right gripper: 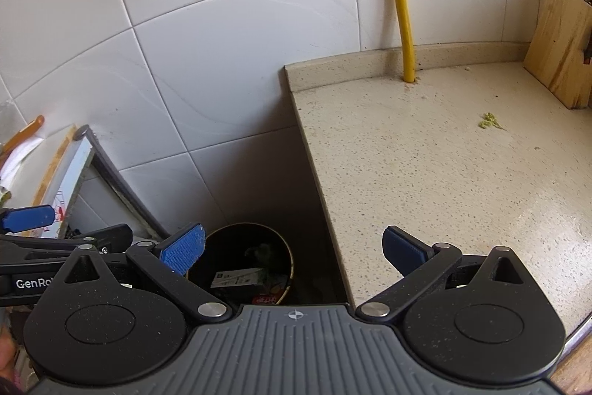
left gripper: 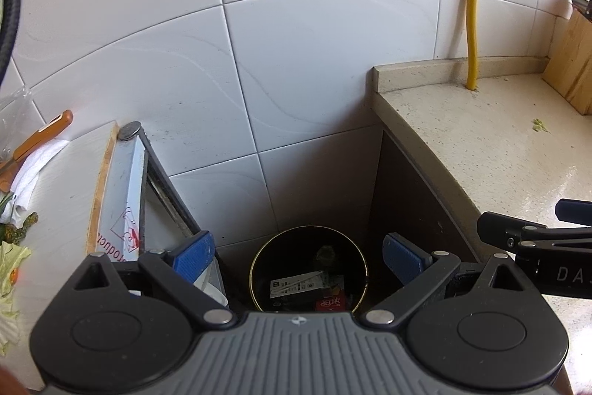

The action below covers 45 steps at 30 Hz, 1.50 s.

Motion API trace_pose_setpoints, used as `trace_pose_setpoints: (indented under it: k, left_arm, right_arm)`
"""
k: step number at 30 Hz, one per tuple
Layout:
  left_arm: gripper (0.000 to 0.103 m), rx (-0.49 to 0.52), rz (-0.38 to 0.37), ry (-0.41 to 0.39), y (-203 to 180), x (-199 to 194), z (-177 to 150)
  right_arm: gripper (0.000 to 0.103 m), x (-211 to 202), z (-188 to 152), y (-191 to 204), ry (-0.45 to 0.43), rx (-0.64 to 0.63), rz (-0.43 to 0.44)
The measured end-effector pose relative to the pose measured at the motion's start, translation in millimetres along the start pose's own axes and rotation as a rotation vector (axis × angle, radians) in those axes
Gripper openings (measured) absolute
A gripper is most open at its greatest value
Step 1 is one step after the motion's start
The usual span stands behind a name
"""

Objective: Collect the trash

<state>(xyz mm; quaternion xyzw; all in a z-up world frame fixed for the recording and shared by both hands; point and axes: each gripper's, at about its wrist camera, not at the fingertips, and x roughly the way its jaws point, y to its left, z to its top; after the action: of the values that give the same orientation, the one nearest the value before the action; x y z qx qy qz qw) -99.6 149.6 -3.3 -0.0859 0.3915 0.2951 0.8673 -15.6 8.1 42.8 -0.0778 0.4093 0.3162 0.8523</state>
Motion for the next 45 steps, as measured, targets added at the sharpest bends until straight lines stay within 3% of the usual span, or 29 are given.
trace_pose_setpoints:
  k: [45]
  left_arm:
    - [0.096, 0.072, -0.044, 0.027, -26, 12, 5]
  right_arm:
    - [0.103, -4, 0, -26, 0.016, 0.070, -0.054]
